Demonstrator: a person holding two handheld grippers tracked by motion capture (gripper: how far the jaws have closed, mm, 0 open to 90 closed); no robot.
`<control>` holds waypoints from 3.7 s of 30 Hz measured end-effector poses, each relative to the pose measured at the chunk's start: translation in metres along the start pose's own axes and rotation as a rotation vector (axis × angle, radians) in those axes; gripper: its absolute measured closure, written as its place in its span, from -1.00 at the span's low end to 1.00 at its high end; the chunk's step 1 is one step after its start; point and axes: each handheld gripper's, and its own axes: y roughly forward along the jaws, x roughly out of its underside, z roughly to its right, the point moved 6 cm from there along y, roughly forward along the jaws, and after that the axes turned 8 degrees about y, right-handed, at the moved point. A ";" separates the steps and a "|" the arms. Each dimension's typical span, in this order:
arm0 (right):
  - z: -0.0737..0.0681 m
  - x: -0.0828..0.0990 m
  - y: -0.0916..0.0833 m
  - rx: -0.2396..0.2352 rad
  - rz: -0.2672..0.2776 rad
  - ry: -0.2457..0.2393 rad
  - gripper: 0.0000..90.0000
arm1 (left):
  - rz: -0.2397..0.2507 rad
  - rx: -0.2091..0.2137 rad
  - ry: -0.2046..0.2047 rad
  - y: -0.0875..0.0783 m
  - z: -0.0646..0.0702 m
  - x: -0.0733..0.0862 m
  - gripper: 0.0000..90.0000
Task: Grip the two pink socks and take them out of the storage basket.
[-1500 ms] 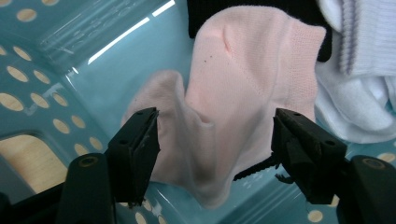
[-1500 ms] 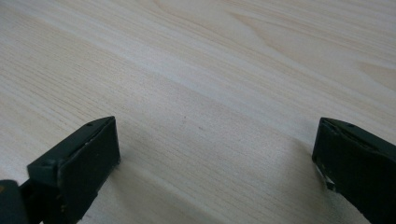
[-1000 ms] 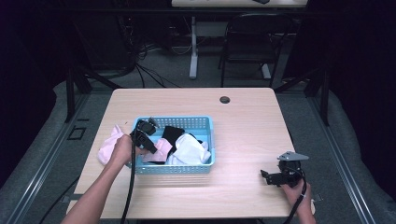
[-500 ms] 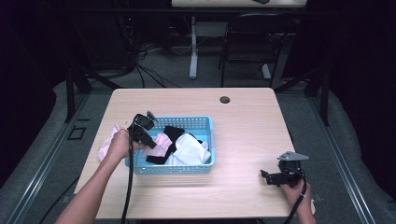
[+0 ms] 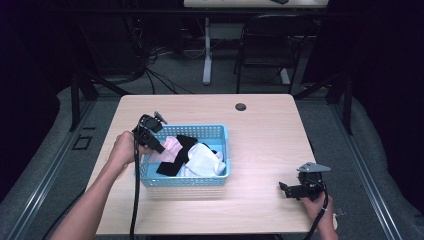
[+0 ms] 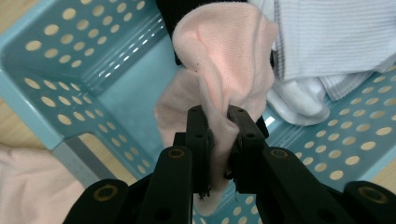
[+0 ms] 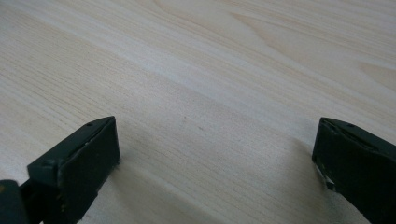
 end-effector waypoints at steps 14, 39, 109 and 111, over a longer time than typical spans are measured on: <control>0.000 0.000 0.000 0.000 0.000 0.000 -0.99 | 0.027 -0.019 0.014 -0.030 -0.002 -0.010 0.77; 0.000 0.000 0.000 0.001 0.002 0.001 -0.99 | 0.082 -0.077 0.015 -0.092 -0.010 -0.023 0.78; 0.000 0.000 0.000 0.002 0.002 0.001 -0.99 | 0.010 -0.055 -0.413 0.011 -0.107 0.129 -0.02; 0.000 0.000 0.000 0.002 0.002 0.001 -0.99 | 0.028 -0.076 -0.413 0.007 -0.106 0.128 -0.43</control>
